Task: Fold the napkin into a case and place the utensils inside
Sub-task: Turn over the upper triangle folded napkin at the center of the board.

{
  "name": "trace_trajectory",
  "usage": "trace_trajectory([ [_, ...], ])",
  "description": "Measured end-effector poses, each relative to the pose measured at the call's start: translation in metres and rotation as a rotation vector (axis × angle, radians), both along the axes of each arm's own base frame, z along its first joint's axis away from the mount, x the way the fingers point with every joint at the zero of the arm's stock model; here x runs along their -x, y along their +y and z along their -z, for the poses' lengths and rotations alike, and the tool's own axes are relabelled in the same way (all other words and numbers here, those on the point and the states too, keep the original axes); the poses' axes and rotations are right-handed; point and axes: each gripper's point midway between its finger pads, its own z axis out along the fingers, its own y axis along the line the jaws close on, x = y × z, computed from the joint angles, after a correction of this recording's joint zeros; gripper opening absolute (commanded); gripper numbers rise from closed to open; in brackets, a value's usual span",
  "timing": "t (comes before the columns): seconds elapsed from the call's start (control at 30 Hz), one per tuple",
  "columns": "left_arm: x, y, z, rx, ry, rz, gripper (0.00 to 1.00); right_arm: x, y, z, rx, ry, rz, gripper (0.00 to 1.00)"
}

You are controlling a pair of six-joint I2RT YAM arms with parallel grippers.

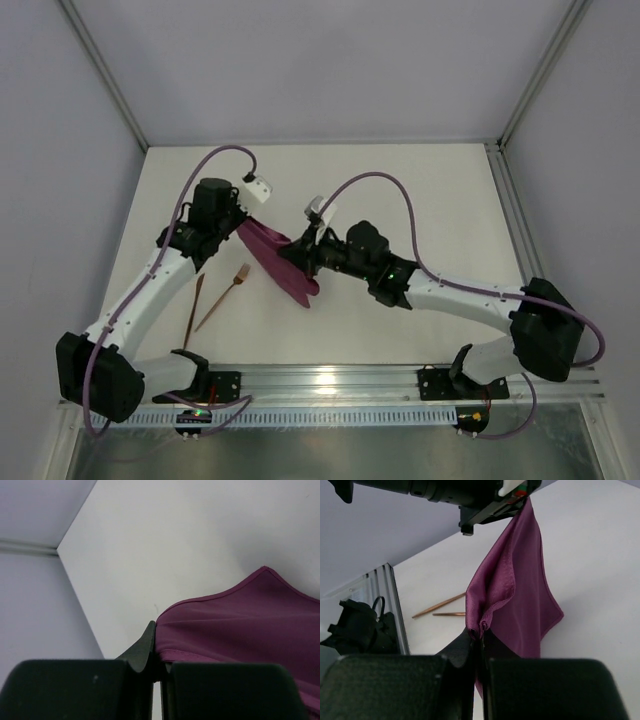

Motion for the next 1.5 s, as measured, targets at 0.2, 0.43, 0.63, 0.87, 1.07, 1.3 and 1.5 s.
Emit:
trace_trajectory([
  [0.2,0.002,0.064,-0.006,-0.094,0.004,-0.147,0.00,0.010,0.071,-0.002,-0.119,0.107,0.007,0.03],
  [0.43,0.008,0.120,-0.021,-0.135,-0.031,-0.292,0.00,0.011,0.124,-0.013,-0.259,0.219,0.001,0.03],
  [0.63,-0.002,0.122,-0.016,-0.147,-0.022,-0.292,0.00,0.007,0.127,-0.008,-0.347,0.317,0.049,0.03],
  [0.87,-0.034,0.074,0.012,-0.162,0.048,-0.188,0.00,-0.009,0.097,0.038,-0.378,0.465,0.164,0.03],
  [1.07,-0.065,-0.003,0.058,-0.269,0.106,-0.027,0.00,-0.025,0.036,0.090,-0.398,0.595,0.304,0.03],
  [1.3,-0.084,-0.091,0.116,-0.386,0.174,0.156,0.00,-0.032,-0.041,0.138,-0.414,0.694,0.493,0.03],
  [1.5,-0.089,-0.160,0.151,-0.434,0.170,0.261,0.00,-0.025,-0.086,0.160,-0.426,0.733,0.623,0.05],
])
